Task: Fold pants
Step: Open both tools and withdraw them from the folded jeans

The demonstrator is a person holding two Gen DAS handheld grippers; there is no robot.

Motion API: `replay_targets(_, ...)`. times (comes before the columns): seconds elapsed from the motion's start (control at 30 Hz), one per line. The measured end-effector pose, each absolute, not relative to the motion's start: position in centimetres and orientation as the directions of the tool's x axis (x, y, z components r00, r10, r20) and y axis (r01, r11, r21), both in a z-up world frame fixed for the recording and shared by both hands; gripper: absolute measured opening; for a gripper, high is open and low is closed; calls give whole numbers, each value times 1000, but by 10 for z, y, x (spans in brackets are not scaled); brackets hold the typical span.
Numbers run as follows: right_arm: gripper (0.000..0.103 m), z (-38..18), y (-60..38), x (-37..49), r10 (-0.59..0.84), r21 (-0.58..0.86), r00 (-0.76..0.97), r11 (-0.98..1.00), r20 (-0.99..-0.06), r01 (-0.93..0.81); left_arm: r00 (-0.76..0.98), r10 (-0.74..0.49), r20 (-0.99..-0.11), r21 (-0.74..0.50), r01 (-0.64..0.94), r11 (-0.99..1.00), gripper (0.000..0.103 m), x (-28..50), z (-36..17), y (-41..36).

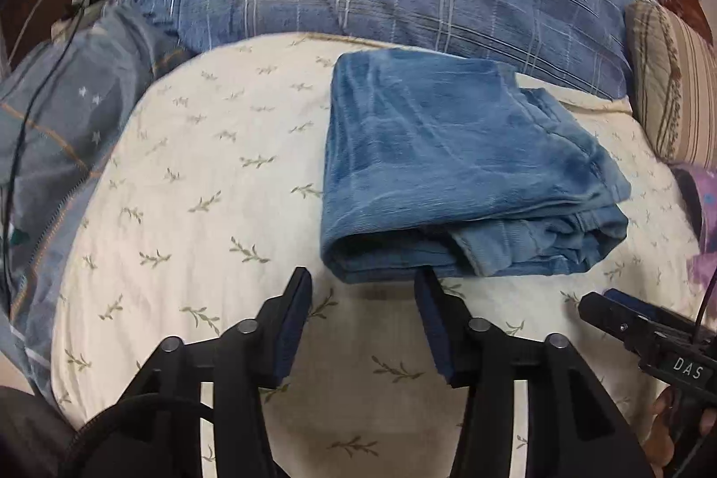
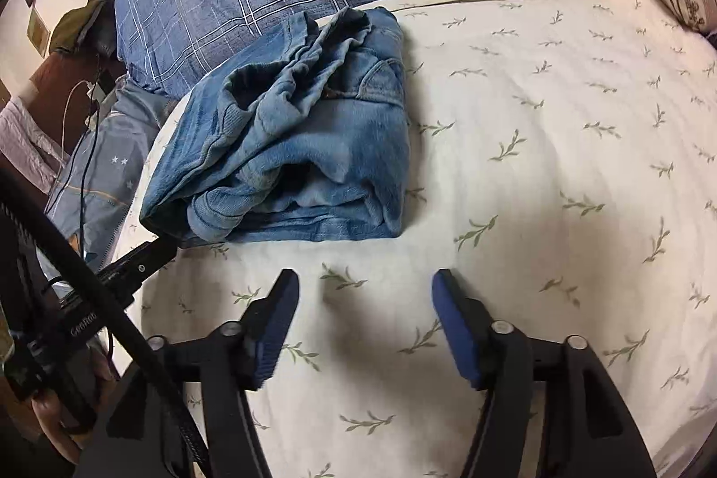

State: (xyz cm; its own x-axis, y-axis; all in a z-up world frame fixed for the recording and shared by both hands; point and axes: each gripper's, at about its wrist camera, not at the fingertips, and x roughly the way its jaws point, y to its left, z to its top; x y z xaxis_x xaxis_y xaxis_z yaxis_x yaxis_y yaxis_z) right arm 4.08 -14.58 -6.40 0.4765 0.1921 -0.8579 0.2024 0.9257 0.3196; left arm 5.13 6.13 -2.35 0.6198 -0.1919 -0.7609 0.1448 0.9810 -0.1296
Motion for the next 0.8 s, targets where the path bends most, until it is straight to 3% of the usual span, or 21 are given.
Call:
replay_targets(0.23, 74, -65, -140, 44, 192, 317, 480, 928, -856, 195, 645, -175, -744, -95, 156, 983, 51, 45, -22, 59)
replay_targets(0.43, 75, -65, -137, 45, 179, 300, 479, 935, -859, 188, 690, -133, -711, -34, 155, 987, 51, 38, -17, 54)
replay_targets(0.8, 75, -65, -134, 45, 168, 287, 478, 940, -862, 187, 690, -124, -714, -27, 149, 988, 51, 38, -18, 56)
